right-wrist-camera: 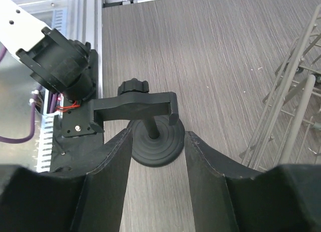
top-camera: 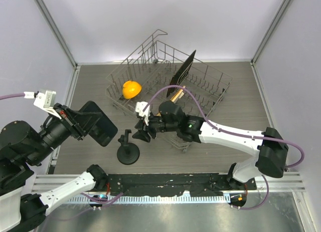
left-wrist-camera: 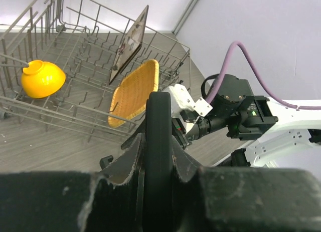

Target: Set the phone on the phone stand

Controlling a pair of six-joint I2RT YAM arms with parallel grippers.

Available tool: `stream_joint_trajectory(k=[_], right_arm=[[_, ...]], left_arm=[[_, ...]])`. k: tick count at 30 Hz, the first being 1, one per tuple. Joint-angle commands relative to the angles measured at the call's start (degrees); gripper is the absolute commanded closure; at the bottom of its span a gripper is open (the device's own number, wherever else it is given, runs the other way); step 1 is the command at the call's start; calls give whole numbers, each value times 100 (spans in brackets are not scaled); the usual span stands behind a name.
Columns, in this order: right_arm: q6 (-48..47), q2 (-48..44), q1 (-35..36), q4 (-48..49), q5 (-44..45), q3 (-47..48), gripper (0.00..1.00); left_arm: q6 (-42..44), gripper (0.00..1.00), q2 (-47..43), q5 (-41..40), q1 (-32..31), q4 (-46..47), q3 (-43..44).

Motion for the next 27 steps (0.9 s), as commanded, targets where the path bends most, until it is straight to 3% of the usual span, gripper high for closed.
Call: stream_joint_trajectory(k=[1, 27], right_arm=[[-432, 126, 14, 273, -34, 331, 49], [-590, 662, 23, 501, -236, 577, 64]], left_arm=[[235, 100, -16, 363, 4, 256, 32], [491, 100, -95, 574, -5, 203, -20]])
